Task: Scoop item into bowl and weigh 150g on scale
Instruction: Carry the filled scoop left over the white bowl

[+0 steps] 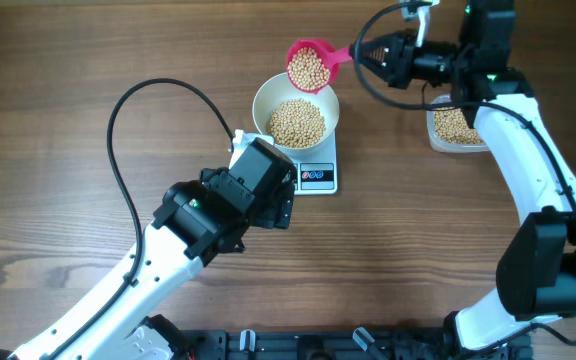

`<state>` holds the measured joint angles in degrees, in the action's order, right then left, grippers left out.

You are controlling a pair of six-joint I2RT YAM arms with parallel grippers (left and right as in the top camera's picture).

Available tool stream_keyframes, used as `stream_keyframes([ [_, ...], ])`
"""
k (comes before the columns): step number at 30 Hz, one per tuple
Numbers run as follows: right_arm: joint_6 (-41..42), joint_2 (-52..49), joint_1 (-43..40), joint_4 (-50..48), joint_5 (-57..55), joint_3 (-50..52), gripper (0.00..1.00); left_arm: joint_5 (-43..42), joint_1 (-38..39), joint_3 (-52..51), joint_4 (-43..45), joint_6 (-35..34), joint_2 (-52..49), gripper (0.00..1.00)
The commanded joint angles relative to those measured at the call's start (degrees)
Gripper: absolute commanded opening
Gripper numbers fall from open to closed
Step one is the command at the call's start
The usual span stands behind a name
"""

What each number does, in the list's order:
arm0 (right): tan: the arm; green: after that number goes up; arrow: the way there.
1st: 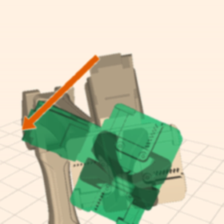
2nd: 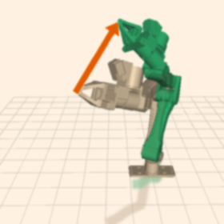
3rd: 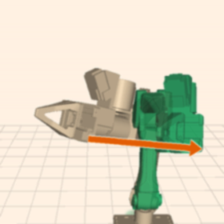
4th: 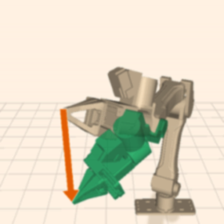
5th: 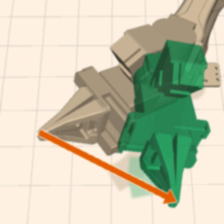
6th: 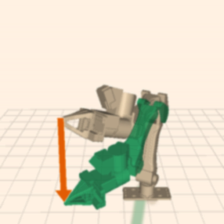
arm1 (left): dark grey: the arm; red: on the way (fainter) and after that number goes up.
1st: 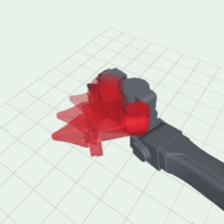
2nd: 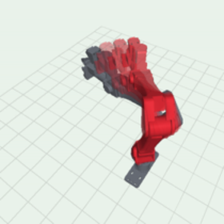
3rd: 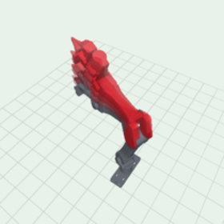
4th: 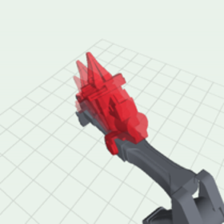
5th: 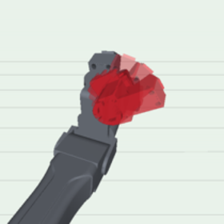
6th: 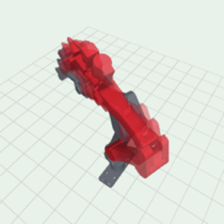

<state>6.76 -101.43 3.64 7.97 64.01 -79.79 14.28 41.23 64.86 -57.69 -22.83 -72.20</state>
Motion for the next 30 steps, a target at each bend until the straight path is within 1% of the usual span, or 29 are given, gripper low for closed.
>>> stream_keyframes([
  [1, -10.47, -0.81, 1.14, 1.49, -1.22, -0.46, 0.04, 0.13, -0.20, -0.26, 0.00, -0.11, 0.09, 1.00],
  [3, -12.61, -0.81, 1.29, 2.38, -1.20, -0.46, 0.04, 0.13, -0.20, -0.24, 0.00, -0.11, 0.09, 1.00],
  [8, -23.69, -0.81, 2.58, 4.79, -1.27, -0.44, 0.04, 0.13, -0.20, -0.26, 0.00, -0.11, 0.09, 1.00],
  [12, -26.77, -0.81, 3.45, 4.83, -2.71, -0.44, 0.04, 0.13, -0.20, -0.24, 0.00, -0.11, 0.09, 1.00],
  [13, -28.76, -0.81, 3.76, 4.98, -2.82, -0.44, 0.04, 0.13, -0.20, -0.26, 0.00, -0.11, 0.09, 1.00],
  [17, -32.26, -0.81, 5.81, 4.68, -9.27, -0.44, 0.04, 0.13, -0.20, -0.24, 0.00, -0.11, 0.09, 1.00],
  [30, -31.95, -0.81, 6.47, 4.55, -10.23, -0.46, 0.04, 0.13, -0.20, -0.26, 0.00, -0.11, 0.09, 1.00],
])
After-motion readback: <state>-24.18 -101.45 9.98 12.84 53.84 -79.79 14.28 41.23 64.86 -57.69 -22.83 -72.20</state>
